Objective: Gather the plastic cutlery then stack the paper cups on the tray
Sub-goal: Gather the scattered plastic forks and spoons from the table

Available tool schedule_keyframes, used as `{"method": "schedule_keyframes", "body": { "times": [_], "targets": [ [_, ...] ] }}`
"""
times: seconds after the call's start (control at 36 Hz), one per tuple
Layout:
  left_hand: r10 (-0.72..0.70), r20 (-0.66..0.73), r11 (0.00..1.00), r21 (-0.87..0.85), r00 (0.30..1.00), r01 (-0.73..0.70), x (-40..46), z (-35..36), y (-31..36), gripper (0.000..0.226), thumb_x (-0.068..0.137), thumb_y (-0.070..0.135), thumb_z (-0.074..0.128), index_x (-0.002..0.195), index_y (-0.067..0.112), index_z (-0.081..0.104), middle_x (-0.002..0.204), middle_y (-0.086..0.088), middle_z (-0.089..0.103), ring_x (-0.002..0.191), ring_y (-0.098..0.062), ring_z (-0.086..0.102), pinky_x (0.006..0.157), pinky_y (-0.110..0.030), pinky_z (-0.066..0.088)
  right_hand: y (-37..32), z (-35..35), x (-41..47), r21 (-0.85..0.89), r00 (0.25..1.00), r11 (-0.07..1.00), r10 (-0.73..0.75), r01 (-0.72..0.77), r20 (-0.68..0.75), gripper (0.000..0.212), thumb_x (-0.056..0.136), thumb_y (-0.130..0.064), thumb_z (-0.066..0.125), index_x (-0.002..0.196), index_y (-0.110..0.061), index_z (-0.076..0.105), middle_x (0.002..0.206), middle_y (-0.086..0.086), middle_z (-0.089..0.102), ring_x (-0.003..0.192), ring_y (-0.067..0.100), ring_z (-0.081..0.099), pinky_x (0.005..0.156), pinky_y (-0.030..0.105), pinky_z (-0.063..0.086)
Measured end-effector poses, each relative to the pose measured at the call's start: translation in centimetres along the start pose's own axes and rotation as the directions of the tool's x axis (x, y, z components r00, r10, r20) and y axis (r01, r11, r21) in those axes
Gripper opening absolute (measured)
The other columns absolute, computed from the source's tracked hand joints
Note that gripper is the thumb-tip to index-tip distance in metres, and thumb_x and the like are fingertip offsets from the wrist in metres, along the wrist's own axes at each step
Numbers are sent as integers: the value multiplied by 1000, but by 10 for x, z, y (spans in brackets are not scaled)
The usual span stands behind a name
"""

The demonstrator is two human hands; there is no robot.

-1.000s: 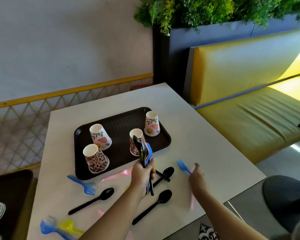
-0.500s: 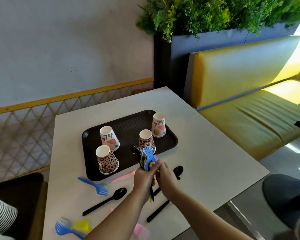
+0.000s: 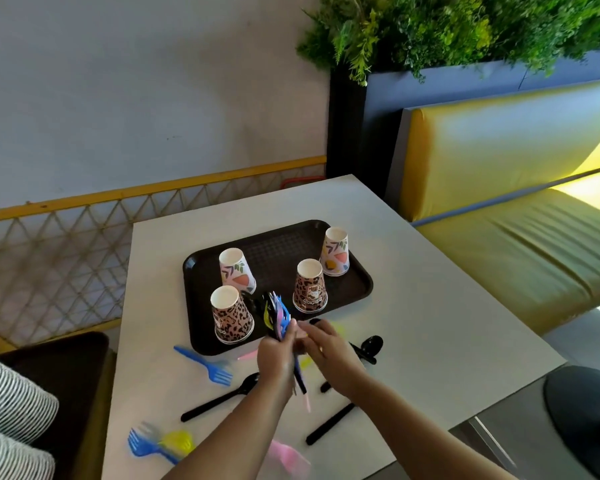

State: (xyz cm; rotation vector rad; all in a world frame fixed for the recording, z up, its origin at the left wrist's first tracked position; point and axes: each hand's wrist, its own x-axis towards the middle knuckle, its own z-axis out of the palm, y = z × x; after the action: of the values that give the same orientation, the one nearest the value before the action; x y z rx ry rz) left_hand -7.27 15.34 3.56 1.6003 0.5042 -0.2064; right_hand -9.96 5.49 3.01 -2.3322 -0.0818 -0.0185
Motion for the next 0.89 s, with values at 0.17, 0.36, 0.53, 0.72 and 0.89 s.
{"method": "schedule_keyframes", "body": {
  "times": [0.17, 0.36, 0.53, 0.72, 0.89],
  "targets": [
    [10, 40, 997, -81, 999, -7, 0, -9, 11, 29, 91, 26, 60, 69, 9, 52, 53, -3, 49, 32, -7, 42, 40, -20, 39, 53, -10, 17, -220, 949, 923, 307, -315, -71, 33, 89, -9, 48, 122, -8, 51, 124, 11, 49, 115, 28, 47, 91, 31, 41],
    [83, 40, 997, -9, 996, -83, 2, -13, 6, 21, 84, 16, 69, 71, 7, 55, 51, -2, 51, 32, -5, 38, 37, -18, 36, 79, -10, 27, -521, 922, 795, 386, -312, 38, 39, 89, -19, 51, 126, -10, 44, 130, 8, 44, 121, 28, 43, 98, 35, 35],
    [112, 16, 993, 42, 994, -113, 2, -19, 1, 20, 85, 13, 67, 71, 11, 53, 52, -1, 52, 30, -1, 40, 37, -14, 37, 85, -12, 36, -568, 942, 783, 333, -255, 37, 39, 84, 2, 46, 120, -14, 44, 119, 6, 54, 113, 25, 54, 97, 33, 35],
    [115, 2, 993, 40, 993, -115, 4, -22, 0, 21, 90, 15, 59, 73, 6, 51, 53, -4, 54, 34, -8, 46, 40, -19, 42, 82, -29, 41, -651, 962, 733, 274, -196, 19, 49, 86, 4, 39, 129, -18, 45, 123, 7, 51, 118, 27, 46, 100, 34, 32],
    [151, 26, 988, 36, 988, -152, 8, -18, 1, 19, 90, 21, 60, 79, 8, 53, 53, -5, 54, 44, -21, 51, 59, -44, 52, 78, -47, 36, -726, 927, 623, 371, -292, -55, 42, 91, -5, 40, 132, -16, 44, 130, 9, 44, 123, 28, 41, 103, 35, 30]
  ]
}}
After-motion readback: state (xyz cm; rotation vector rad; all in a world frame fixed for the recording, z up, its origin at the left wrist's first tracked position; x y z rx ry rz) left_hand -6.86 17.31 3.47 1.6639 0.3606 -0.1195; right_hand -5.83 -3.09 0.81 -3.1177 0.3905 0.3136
